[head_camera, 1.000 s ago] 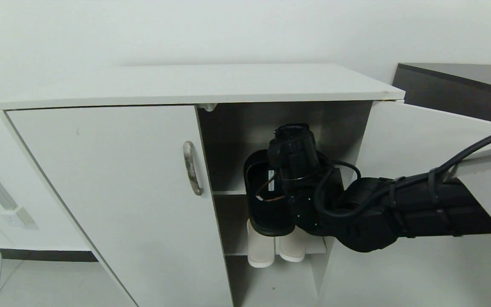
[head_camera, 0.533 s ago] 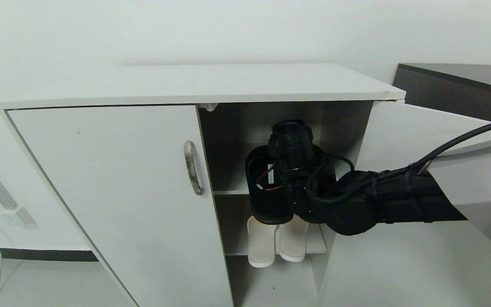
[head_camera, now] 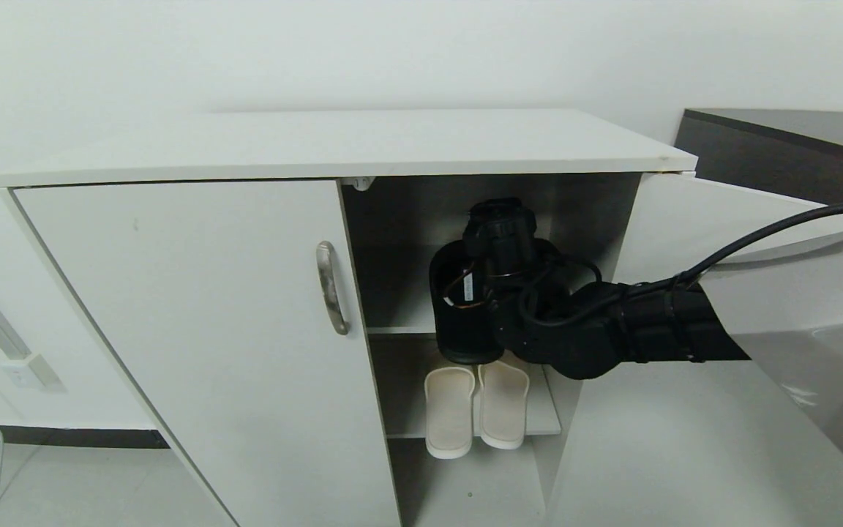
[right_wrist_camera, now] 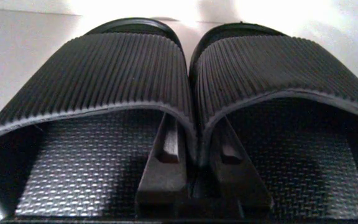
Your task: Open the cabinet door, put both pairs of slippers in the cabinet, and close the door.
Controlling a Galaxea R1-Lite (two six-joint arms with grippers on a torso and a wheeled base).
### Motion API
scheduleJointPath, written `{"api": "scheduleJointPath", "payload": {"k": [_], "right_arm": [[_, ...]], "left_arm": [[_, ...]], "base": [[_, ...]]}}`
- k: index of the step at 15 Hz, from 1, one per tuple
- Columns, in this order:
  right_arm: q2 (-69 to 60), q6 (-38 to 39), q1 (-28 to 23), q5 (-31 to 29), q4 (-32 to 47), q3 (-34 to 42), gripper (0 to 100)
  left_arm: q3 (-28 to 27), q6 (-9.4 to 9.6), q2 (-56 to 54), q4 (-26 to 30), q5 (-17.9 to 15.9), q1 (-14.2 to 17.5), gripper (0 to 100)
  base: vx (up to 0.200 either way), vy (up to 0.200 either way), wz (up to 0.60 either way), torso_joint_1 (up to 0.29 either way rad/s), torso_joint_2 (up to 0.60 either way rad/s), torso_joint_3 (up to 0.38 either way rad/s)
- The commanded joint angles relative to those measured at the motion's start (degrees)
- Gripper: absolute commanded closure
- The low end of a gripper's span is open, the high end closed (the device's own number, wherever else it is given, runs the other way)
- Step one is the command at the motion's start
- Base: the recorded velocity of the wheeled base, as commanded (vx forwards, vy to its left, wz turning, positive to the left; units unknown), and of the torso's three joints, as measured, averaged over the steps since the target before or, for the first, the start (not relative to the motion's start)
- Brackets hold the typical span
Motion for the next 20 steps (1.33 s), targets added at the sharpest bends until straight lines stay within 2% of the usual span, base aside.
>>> {"api": "scheduleJointPath", "payload": {"k": [1,7,20], "right_arm": [[0.51,-0.4,-0.39,0.0,-0.01,-0.85,100],[2.18,-1.11,-1.18,0.0,-0.01,-4.54,100],[3.94,-0.67,-1.53,2.2,-0.18,-5.59,100]], "left_arm": [[0.01,-0.02,-0.05,-0.07,0.05,-0.02,100],[0.01,-0.11,-0.05,-0.07,0.05,0.07,100],[0.01,-0.19,-0.05,0.02,0.05,-0.02,100]], "base": [[0.0,0.0,0.0,0.0,0.0,0.0],[0.0,0.0,0.0,0.0,0.0,0.0],[0.0,0.0,0.0,0.0,0.0,0.0]]}}
